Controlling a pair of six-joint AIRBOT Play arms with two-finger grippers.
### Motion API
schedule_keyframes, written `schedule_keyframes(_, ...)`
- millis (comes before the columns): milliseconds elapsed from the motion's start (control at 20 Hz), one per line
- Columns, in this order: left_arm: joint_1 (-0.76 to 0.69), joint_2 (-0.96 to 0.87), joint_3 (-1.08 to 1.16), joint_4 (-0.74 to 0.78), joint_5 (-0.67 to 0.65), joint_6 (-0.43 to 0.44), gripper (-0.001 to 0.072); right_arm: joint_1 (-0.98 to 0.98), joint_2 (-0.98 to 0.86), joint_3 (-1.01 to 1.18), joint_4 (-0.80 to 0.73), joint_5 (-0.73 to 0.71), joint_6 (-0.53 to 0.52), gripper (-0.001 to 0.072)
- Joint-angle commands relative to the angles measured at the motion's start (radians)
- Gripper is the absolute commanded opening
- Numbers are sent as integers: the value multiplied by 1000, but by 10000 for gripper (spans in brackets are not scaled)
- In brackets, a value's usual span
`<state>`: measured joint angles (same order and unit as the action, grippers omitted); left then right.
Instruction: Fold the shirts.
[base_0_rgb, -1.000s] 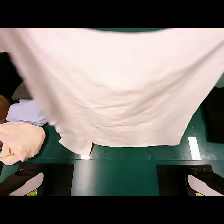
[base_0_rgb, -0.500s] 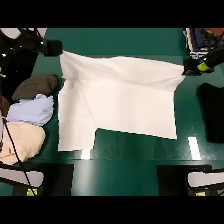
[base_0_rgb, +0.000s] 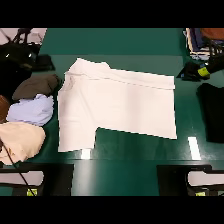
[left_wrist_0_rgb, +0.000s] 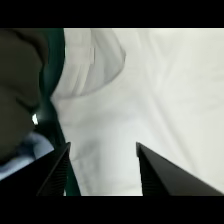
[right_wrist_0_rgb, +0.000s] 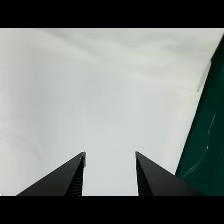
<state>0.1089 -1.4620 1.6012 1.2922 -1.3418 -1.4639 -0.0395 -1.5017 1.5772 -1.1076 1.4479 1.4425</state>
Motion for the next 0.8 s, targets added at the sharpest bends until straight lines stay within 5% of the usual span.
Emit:
schedule_keyframes(0, 39, 184, -329, 8, -21, 26, 483, -27, 142, -185, 17, -18, -24, 364)
schedule_keyframes(300, 40, 370, -845, -14, 153, 19, 483, -26, 279, -371, 18, -77, -24, 364)
schedule_keyframes(550, 39, 368, -911, -51, 366, -55, 483, -25, 318, -413, 50, -76, -24, 364)
schedule_keyframes(750, 25, 346, -911, -126, 401, -46, 483, -24, 317, -412, 70, -72, -24, 364)
